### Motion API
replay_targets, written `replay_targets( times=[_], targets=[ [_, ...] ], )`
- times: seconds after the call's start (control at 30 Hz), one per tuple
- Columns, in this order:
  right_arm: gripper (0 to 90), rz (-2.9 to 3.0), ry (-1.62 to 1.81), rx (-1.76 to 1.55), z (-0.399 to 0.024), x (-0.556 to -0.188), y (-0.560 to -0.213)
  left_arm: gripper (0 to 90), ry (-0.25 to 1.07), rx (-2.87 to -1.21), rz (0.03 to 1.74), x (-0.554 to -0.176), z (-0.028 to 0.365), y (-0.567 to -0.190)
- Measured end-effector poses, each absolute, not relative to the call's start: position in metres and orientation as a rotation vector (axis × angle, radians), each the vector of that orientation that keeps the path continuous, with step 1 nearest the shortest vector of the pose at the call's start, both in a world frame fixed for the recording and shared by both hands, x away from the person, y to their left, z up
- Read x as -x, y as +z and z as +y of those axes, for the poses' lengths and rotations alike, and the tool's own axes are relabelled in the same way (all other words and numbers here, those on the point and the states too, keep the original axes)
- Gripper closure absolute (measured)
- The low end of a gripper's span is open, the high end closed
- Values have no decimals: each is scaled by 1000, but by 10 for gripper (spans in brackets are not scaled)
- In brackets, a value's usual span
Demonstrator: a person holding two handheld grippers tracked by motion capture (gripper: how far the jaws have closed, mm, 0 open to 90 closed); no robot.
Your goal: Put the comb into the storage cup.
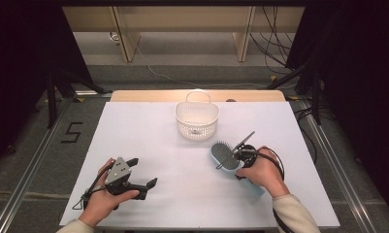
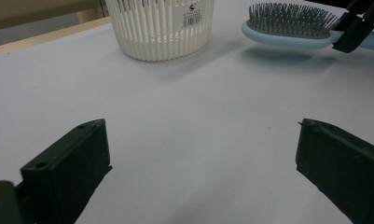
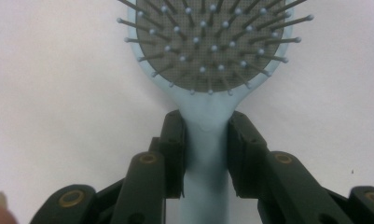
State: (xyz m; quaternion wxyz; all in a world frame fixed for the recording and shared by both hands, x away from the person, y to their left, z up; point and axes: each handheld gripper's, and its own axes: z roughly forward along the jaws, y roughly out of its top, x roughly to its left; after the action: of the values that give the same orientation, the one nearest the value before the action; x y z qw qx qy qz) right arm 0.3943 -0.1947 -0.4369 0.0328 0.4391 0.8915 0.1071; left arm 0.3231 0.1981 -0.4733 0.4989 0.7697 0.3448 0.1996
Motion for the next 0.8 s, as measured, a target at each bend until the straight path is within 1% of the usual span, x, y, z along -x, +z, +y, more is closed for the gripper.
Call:
replay_targets(
  times=[0.8],
  targets=[
    [704, 2634, 532, -1408, -208, -391, -428, 23, 486, -1859, 835, -323, 198, -473]
  ],
)
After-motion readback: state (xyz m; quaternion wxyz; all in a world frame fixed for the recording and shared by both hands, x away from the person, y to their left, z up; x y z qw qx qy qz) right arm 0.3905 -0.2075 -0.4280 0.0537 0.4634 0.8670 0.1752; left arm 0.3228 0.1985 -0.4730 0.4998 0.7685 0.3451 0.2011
